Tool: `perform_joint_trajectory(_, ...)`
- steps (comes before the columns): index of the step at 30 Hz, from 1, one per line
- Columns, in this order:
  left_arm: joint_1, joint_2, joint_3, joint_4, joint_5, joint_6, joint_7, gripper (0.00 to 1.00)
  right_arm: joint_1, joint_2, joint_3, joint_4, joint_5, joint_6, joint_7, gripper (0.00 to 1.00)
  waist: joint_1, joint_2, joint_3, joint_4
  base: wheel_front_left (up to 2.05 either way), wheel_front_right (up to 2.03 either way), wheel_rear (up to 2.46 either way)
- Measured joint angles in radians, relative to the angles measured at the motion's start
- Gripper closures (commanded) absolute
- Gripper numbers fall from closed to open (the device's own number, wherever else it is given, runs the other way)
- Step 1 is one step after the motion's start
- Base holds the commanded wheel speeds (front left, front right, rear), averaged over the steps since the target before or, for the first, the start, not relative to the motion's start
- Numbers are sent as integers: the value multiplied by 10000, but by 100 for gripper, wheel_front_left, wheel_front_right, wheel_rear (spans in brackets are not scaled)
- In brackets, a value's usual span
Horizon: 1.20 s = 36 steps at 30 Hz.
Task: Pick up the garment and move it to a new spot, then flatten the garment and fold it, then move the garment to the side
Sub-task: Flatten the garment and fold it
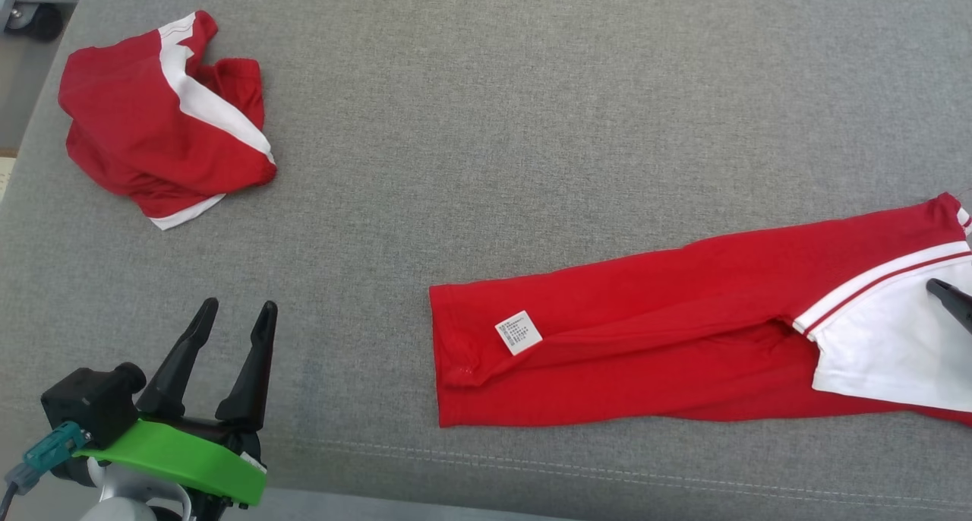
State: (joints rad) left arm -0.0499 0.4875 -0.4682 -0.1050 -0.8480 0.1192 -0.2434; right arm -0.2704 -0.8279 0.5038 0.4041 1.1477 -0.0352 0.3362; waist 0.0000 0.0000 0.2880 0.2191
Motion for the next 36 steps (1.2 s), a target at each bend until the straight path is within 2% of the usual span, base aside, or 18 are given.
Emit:
perform_joint_trajectory(10,1,-48,-63,-88,102,2,-38,0,-35,349,36,270,293,0,186,0,0,0,9,-38,0,0,0)
perform_joint_trajectory(11,1,-48,-67,-86,119,2,-38,0,-36,360,40,303,334,25,221,5,0,0,-5,-23,0,0,0)
perform_joint_trajectory(12,1,-48,-75,-88,161,2,-38,0,-36,364,40,330,362,77,282,55,0,0,-18,-4,0,0,0)
perform_joint_trajectory(13,6,-46,-63,-94,163,2,-38,0,-41,385,42,334,445,102,378,93,0,0,-29,11,0,0,0)
perform_joint_trajectory(14,9,-46,-50,-98,163,2,-38,0,-46,420,40,336,556,146,447,100,0,0,-36,18,0,0,0)
perform_joint_trajectory(17,17,-65,-31,-94,163,2,-38,0,-51,548,50,347,809,366,625,100,0,0,-94,36,0,0,0)
perform_joint_trajectory(28,199,-144,171,-92,169,2,-40,0,-83,665,-215,362,1158,571,740,100,0,0,-308,-76,0,0,0)
perform_joint_trajectory(33,318,-171,228,-155,169,2,-40,0,-124,263,-773,408,1526,548,794,100,0,0,-330,-272,0,0,0)
perform_joint_trajectory(36,318,-182,247,-180,173,2,-40,0,-126,-81,-1103,537,1712,422,780,100,0,0,-308,-355,0,0,0)
